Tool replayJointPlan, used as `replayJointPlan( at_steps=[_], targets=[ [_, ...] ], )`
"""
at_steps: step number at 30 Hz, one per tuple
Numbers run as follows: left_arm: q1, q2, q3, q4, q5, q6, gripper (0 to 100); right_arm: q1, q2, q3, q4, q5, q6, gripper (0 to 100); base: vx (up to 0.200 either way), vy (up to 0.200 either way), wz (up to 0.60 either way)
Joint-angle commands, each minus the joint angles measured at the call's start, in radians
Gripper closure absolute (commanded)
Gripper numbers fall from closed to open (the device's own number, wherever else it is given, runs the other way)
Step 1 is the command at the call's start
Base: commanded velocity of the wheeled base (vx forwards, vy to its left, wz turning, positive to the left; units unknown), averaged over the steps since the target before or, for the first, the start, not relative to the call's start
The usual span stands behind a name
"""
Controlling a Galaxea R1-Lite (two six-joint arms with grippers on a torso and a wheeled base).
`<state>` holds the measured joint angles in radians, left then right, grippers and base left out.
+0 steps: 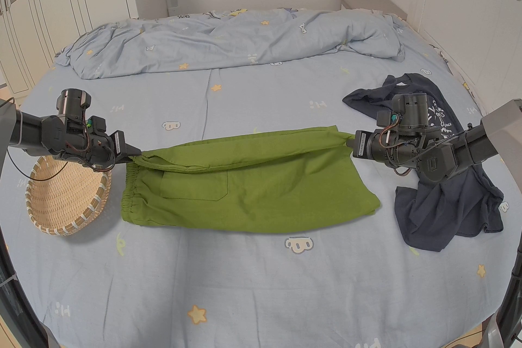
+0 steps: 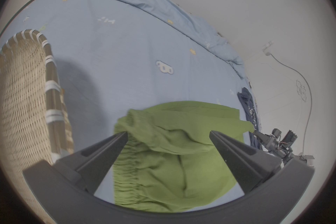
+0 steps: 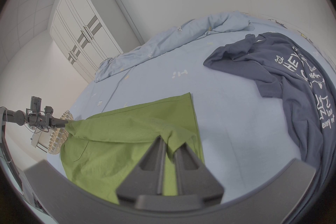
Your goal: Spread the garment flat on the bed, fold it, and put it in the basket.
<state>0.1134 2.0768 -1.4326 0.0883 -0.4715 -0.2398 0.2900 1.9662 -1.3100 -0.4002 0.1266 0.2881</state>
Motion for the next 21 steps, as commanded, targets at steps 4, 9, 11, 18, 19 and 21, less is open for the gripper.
replayJointPlan(
  at_steps=[4, 9, 11, 18, 19, 21],
  targets=[
    [-0.008, 0.006, -0.002, -0.004, 0.001, -0.007, 0, 0.008, 0.017, -0.009, -0.003, 0.004, -0.001, 0, 0.000, 0.000, 0.00],
    [-0.044, -0.021, 0.003, -0.004, 0.001, -0.070, 0, 0.005, 0.016, -0.008, -0.005, 0.004, 0.000, 0, 0.000, 0.000, 0.00],
    [-0.057, -0.044, 0.009, -0.004, -0.001, -0.092, 0, 0.001, 0.016, -0.008, -0.003, 0.002, 0.000, 0, 0.000, 0.000, 0.00],
    [-0.077, -0.083, 0.043, -0.004, -0.001, -0.092, 0, 0.000, 0.016, -0.006, -0.003, 0.002, 0.002, 0, 0.000, 0.000, 0.00],
    [-0.081, -0.090, 0.054, -0.004, -0.001, -0.092, 0, 0.000, 0.014, -0.003, -0.003, 0.002, 0.002, 0, 0.000, 0.000, 0.00],
    [-0.087, -0.093, 0.057, -0.004, -0.001, -0.092, 0, 0.000, 0.014, -0.002, -0.003, 0.001, 0.003, 0, 0.000, 0.000, 0.00]
  ],
)
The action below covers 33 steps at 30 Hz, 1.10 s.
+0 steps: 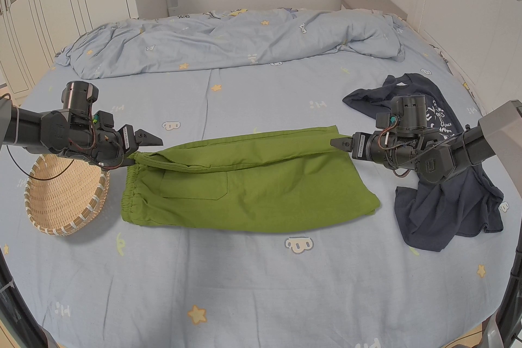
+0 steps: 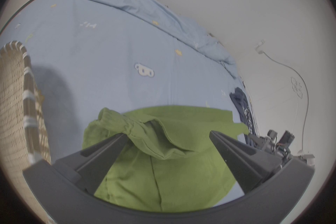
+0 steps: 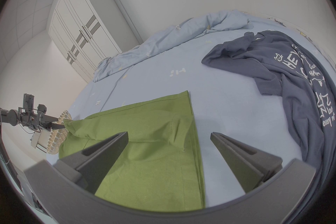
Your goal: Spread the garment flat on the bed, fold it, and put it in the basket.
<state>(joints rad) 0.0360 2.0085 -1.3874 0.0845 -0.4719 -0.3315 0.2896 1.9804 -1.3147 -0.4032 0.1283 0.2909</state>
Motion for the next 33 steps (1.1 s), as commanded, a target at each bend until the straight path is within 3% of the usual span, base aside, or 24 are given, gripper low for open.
replayJointPlan(
  at_steps=[1, 9, 13, 20, 23, 33],
  targets=[
    [-0.010, -0.025, 0.011, 0.000, -0.001, 0.000, 0, 0.000, 0.000, 0.003, 0.000, -0.001, 0.001, 0, 0.000, 0.000, 0.00],
    [-0.061, 0.107, -0.071, -0.057, 0.022, -0.015, 0, -0.007, -0.006, 0.011, 0.000, -0.001, 0.007, 0, 0.000, 0.000, 0.00],
    [-0.042, 0.213, -0.226, -0.074, 0.079, -0.110, 0, -0.027, -0.009, 0.023, 0.000, -0.001, 0.010, 0, 0.000, 0.000, 0.00],
    [0.018, 0.269, -0.361, -0.075, 0.088, -0.225, 0, -0.044, -0.017, 0.022, -0.002, -0.001, 0.024, 0, 0.000, 0.000, 0.00],
    [0.024, 0.269, -0.380, -0.075, 0.088, -0.264, 0, -0.044, -0.020, 0.022, -0.002, -0.001, 0.025, 0, 0.000, 0.000, 0.00],
    [-0.011, 0.234, -0.344, -0.072, 0.088, -0.264, 0, -0.043, -0.063, 0.035, 0.000, 0.005, 0.048, 0, 0.000, 0.000, 0.00]
  ],
)
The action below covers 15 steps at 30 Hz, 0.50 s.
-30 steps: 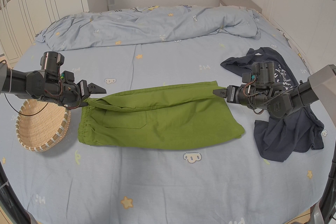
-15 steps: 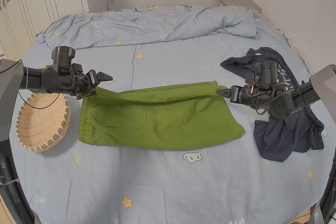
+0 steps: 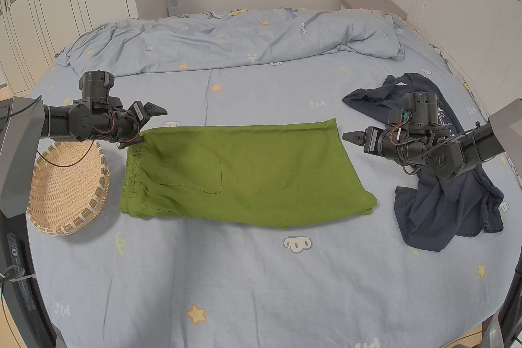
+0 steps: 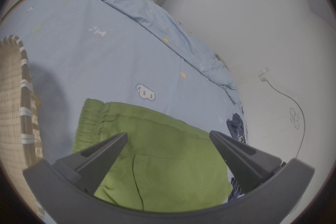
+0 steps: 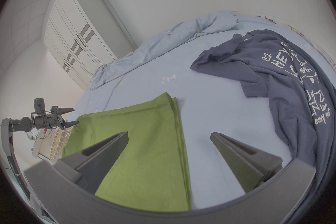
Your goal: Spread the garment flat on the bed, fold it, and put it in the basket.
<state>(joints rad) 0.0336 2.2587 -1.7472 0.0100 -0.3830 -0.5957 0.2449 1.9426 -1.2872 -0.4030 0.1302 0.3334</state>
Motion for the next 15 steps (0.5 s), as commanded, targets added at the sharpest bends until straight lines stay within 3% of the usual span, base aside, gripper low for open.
replayJointPlan(
  at_steps=[1, 6, 8, 9, 11, 12, 15],
  targets=[
    [-0.018, -0.039, 0.043, 0.001, -0.002, 0.010, 0, 0.002, -0.042, 0.009, 0.001, 0.005, 0.016, 0, 0.000, 0.000, 0.00],
    [-0.047, -0.077, 0.080, -0.002, 0.001, 0.011, 0, -0.004, -0.068, 0.002, 0.013, 0.025, 0.039, 0, 0.000, 0.000, 0.00],
    [-0.050, -0.142, 0.121, -0.001, -0.004, 0.010, 0, -0.032, -0.091, -0.004, 0.035, 0.091, 0.087, 0, 0.000, 0.000, 0.00],
    [-0.050, -0.142, 0.121, -0.001, -0.004, 0.010, 0, -0.032, -0.091, -0.004, 0.035, 0.091, 0.087, 0, 0.000, 0.000, 0.00],
    [-0.050, -0.219, 0.183, -0.001, -0.010, 0.010, 0, -0.058, -0.099, -0.049, 0.127, 0.161, 0.124, 0, 0.000, 0.000, 0.00],
    [-0.050, -0.222, 0.186, -0.001, -0.010, 0.010, 0, -0.059, -0.099, -0.052, 0.133, 0.166, 0.125, 0, 0.000, 0.000, 0.00],
    [-0.046, -0.329, 0.334, -0.002, -0.037, 0.022, 0, -0.110, -0.099, -0.144, 0.306, 0.321, 0.180, 0, 0.000, 0.000, 0.00]
  ],
)
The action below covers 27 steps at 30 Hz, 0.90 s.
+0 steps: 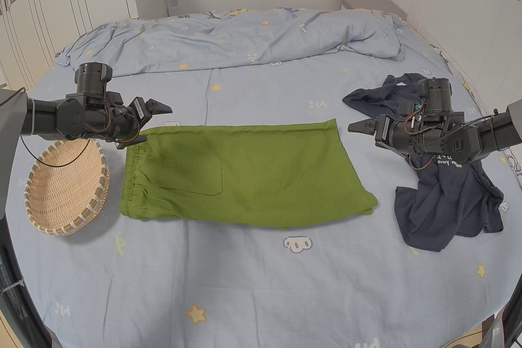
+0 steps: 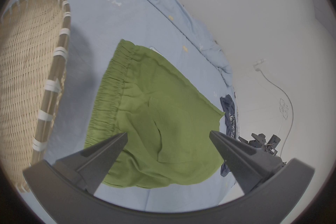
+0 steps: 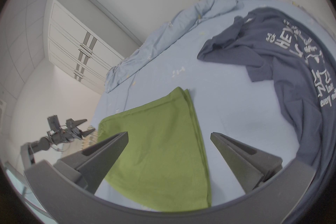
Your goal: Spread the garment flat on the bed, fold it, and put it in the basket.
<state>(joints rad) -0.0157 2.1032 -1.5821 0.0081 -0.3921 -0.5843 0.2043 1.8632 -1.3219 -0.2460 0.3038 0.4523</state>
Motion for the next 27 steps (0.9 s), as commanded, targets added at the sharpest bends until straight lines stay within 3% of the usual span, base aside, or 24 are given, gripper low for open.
replayJointPlan(
  at_steps=[1, 3, 8, 12, 16, 20, 27],
  targets=[
    [0.005, -0.180, 0.183, 0.000, -0.033, 0.012, 0, -0.074, -0.019, -0.114, 0.159, 0.159, 0.065, 0, 0.000, 0.000, 0.00],
    [0.026, -0.223, 0.295, -0.002, -0.102, 0.029, 0, -0.106, -0.018, -0.149, 0.211, 0.253, 0.095, 0, 0.000, 0.000, 0.00],
    [0.086, -0.236, 0.456, -0.060, -0.225, 0.035, 0, -0.118, -0.019, -0.171, 0.261, 0.287, 0.101, 0, 0.000, 0.000, 0.00],
    [0.119, -0.187, 0.556, -0.215, -0.218, 0.037, 0, -0.112, -0.041, -0.155, 0.263, 0.287, 0.100, 0, 0.000, 0.000, 0.00],
    [0.155, -0.143, 0.567, -0.304, -0.185, 0.046, 0, -0.112, -0.055, -0.145, 0.263, 0.287, 0.097, 0, 0.000, 0.000, 0.00],
    [0.191, -0.118, 0.554, -0.312, -0.183, 0.083, 0, -0.112, -0.055, -0.145, 0.263, 0.287, 0.097, 0, 0.000, 0.000, 0.00],
    [0.181, -0.091, 0.537, -0.312, -0.182, 0.089, 0, -0.103, -0.055, -0.142, 0.263, 0.287, 0.095, 0, 0.000, 0.000, 0.00]
  ],
)
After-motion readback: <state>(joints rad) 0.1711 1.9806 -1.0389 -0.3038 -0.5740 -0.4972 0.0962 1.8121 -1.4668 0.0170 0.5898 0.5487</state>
